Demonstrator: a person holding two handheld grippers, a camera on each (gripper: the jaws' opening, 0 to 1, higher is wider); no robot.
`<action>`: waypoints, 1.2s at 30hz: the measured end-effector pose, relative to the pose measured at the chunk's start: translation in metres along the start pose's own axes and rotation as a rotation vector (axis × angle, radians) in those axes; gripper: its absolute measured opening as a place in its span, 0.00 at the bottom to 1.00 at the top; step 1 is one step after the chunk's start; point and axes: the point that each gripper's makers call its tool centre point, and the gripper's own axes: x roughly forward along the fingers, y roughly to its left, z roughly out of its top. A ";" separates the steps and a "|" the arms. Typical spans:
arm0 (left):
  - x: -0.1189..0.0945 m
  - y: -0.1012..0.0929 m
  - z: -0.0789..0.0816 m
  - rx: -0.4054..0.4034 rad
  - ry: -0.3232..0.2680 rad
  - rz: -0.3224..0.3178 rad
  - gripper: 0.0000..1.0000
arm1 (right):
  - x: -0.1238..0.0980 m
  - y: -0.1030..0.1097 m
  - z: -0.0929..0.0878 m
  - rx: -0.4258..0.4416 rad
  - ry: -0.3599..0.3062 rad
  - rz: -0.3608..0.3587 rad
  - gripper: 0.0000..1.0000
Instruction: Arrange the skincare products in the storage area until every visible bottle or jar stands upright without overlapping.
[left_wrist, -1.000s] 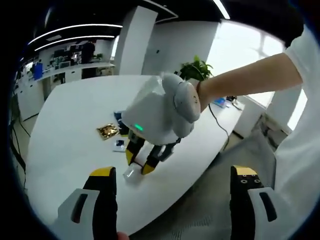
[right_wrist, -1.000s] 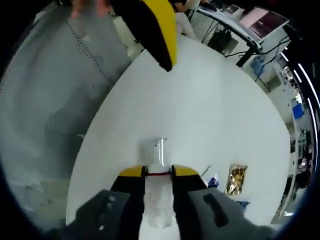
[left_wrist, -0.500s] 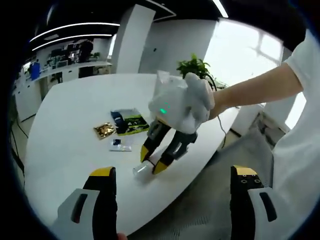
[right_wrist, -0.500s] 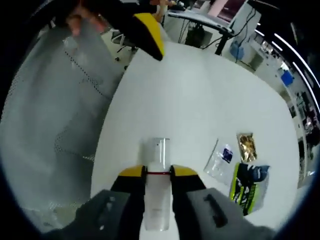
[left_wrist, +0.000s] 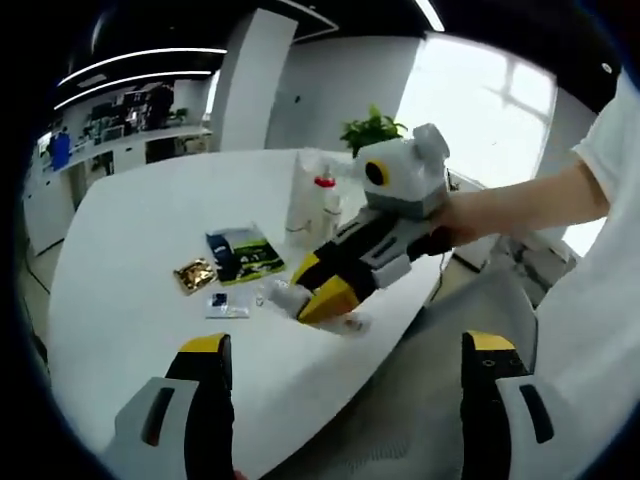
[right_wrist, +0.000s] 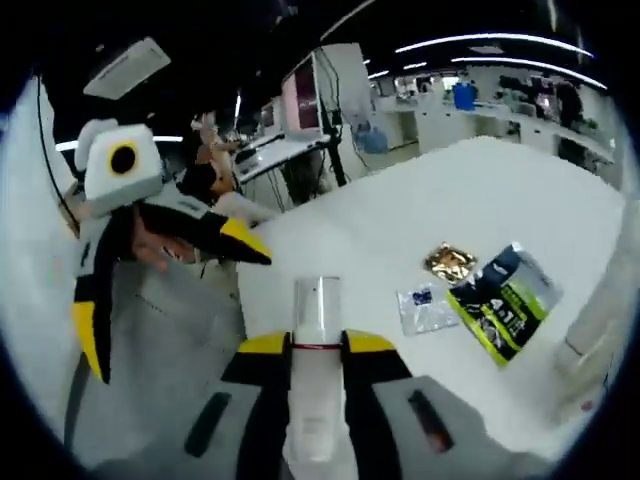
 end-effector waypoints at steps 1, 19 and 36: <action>0.001 -0.001 0.002 0.004 -0.001 -0.001 0.93 | -0.003 0.004 0.005 0.028 -0.032 0.009 0.19; -0.011 -0.037 0.048 -0.145 -0.153 -0.187 0.75 | -0.054 0.075 0.074 0.288 -0.456 0.305 0.19; -0.009 -0.081 0.067 -0.154 -0.184 -0.332 0.33 | -0.093 0.089 0.078 0.326 -0.534 0.387 0.19</action>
